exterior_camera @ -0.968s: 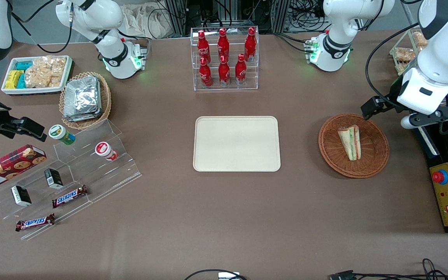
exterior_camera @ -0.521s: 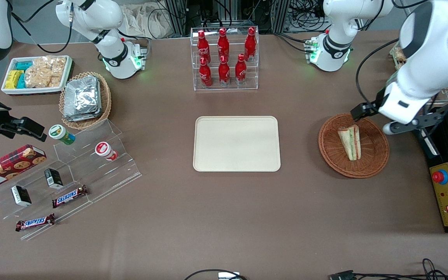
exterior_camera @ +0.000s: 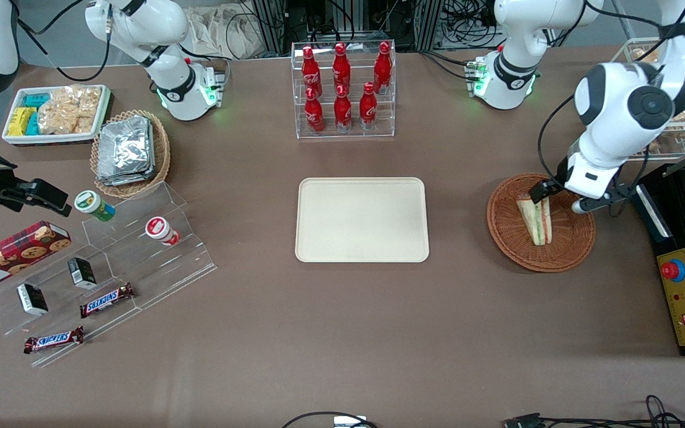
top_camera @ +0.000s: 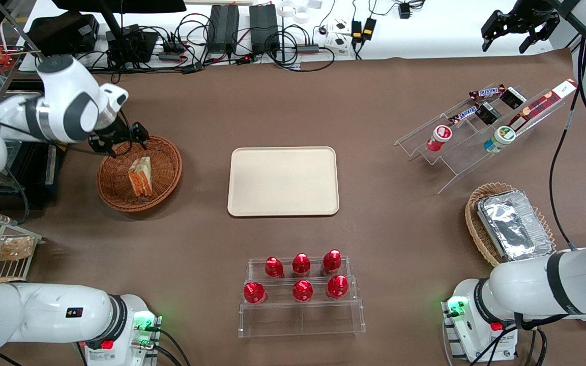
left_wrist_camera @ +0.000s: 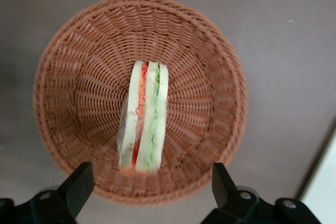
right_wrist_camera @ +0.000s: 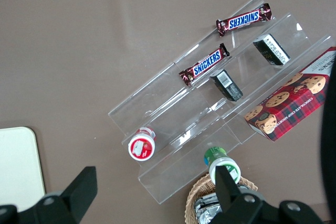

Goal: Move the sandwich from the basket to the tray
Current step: 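Lower the left gripper and close it on the wrapped sandwich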

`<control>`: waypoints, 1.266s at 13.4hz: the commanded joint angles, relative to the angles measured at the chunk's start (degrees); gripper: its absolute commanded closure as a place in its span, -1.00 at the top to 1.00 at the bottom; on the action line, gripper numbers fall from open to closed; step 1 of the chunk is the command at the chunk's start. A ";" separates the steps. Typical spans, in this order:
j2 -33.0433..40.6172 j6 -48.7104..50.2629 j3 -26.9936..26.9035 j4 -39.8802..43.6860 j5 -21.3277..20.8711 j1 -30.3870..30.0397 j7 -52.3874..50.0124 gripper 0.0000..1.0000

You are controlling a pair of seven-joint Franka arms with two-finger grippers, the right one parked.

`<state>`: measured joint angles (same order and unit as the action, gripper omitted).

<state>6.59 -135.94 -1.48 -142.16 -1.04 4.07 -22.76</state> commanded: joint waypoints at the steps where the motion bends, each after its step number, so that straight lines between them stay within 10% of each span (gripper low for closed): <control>1: -5.86 -9.04 -0.89 -2.76 -0.28 -0.11 -0.61 1.00; 8: -14.06 -15.41 -1.24 -3.39 -0.45 -0.11 0.61 0.96; 9: -14.06 -15.41 -1.24 -3.39 -0.45 -0.11 0.70 0.85; 12: -13.88 -15.32 -1.24 -3.39 -0.45 -0.11 1.14 -0.56; 17: -9.86 -6.74 -3.00 -0.42 -0.36 -0.03 2.81 -0.72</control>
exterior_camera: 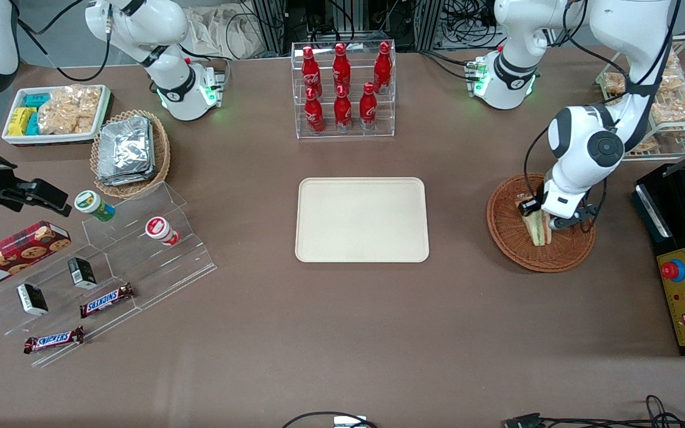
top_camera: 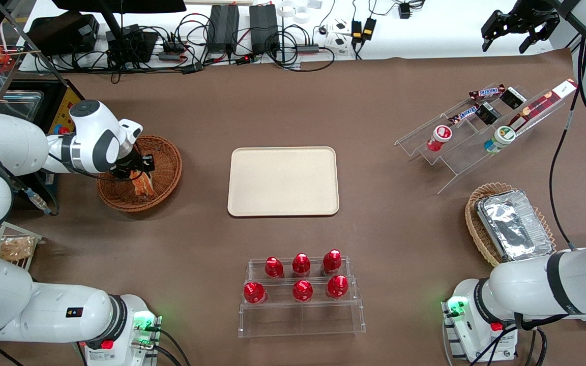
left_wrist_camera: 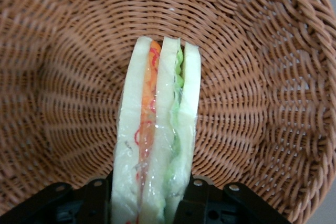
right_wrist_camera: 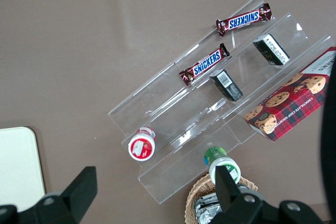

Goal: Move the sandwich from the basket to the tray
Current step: 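Lift the sandwich out of the basket with the left gripper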

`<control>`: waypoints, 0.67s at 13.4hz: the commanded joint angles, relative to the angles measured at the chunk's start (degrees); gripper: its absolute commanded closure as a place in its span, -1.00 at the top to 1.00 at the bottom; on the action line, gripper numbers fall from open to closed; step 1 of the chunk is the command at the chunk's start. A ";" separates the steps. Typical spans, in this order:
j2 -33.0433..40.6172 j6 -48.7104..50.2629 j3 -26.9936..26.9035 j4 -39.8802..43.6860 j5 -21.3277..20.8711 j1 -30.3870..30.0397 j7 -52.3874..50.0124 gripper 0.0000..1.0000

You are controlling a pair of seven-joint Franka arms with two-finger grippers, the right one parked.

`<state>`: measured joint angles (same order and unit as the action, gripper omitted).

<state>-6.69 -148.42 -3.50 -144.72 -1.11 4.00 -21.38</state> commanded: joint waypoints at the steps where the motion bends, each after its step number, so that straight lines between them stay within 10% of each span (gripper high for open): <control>1: 5.26 10.38 -0.98 3.90 -0.30 0.22 1.52 -0.71; 9: -0.15 68.40 2.25 54.93 0.85 2.06 1.08 -0.69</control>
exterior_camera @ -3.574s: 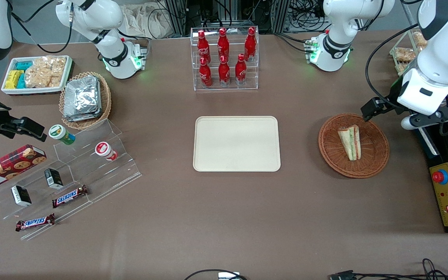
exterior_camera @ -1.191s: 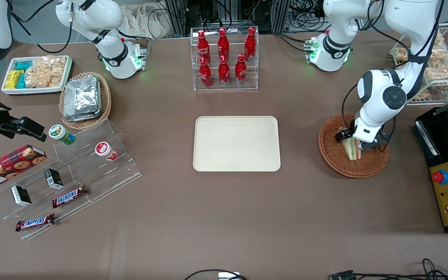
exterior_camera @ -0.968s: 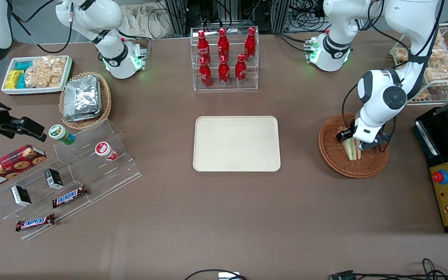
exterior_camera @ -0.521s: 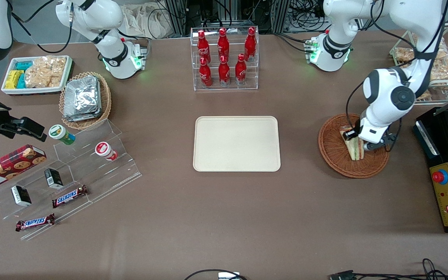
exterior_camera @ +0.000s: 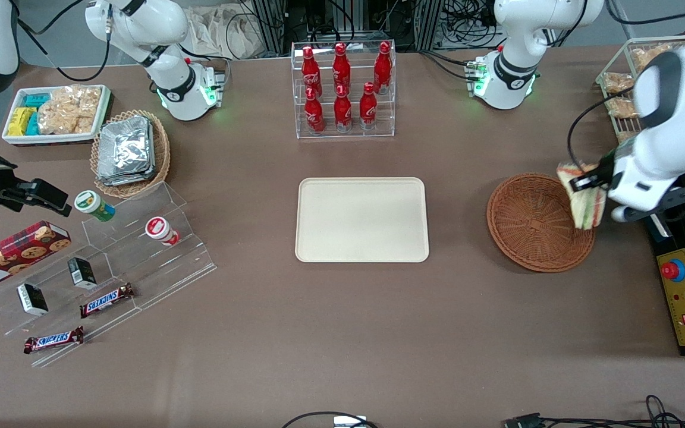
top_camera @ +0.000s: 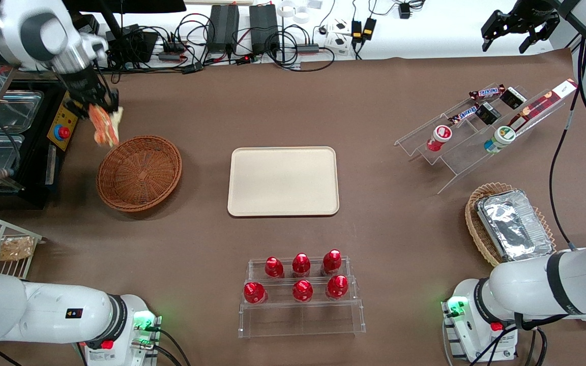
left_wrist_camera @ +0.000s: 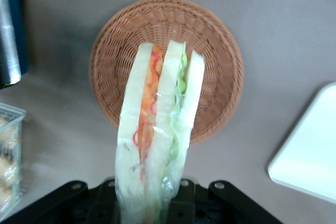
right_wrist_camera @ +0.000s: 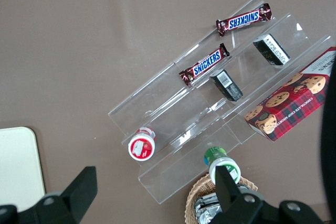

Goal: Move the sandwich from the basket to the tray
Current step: 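Carry the sandwich with the left gripper over the cream tray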

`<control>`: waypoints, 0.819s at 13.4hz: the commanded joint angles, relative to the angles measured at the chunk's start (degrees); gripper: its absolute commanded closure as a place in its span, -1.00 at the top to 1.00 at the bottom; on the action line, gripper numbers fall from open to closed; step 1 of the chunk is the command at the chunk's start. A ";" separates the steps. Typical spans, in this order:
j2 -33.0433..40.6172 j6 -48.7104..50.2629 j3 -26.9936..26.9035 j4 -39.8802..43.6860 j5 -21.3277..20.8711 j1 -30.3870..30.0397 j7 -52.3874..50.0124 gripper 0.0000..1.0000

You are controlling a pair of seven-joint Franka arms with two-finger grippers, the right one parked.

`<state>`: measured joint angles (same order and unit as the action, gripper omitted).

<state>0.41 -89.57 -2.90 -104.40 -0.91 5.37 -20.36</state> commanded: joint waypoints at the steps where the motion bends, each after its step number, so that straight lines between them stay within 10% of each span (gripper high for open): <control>1: -8.40 11.59 3.84 18.66 0.74 0.69 -0.38 -0.68; 6: -13.31 11.88 21.48 23.70 1.88 0.78 -22.12 -0.56; 11: -26.93 -1.11 33.21 27.14 -6.62 6.73 -44.67 -0.50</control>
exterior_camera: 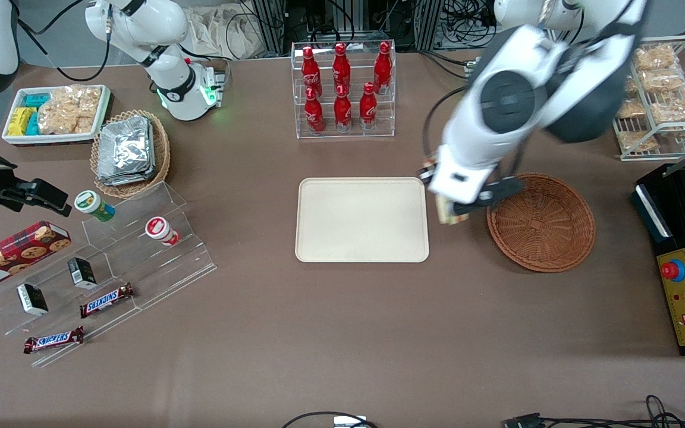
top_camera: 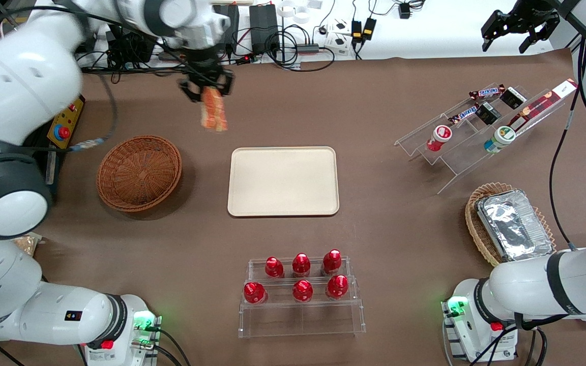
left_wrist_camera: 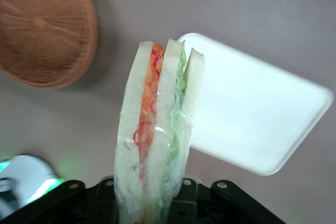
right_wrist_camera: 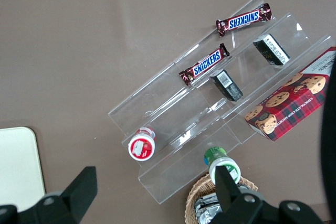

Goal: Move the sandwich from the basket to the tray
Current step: 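Carry the sandwich with the left gripper over the cream tray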

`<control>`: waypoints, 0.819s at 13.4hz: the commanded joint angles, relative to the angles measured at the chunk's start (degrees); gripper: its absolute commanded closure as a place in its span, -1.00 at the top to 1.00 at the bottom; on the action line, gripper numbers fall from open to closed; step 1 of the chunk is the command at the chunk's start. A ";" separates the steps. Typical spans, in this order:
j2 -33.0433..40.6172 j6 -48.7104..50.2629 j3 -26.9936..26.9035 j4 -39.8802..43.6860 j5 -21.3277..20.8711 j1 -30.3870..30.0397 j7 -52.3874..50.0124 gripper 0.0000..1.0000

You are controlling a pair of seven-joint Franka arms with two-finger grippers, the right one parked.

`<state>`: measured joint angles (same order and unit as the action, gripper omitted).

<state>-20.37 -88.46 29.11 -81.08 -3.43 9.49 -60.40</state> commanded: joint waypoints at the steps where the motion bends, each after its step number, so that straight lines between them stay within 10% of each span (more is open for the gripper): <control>1: -8.44 -3.64 1.30 2.78 -6.30 4.73 -4.82 -0.50; 6: -14.17 -27.78 1.21 -15.56 -16.59 7.65 -1.76 -0.54; 11: -14.53 -32.22 1.12 -19.99 -18.19 4.58 3.79 -0.58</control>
<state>-37.11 -119.89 29.74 -99.20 -20.69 14.95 -57.63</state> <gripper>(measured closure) 0.784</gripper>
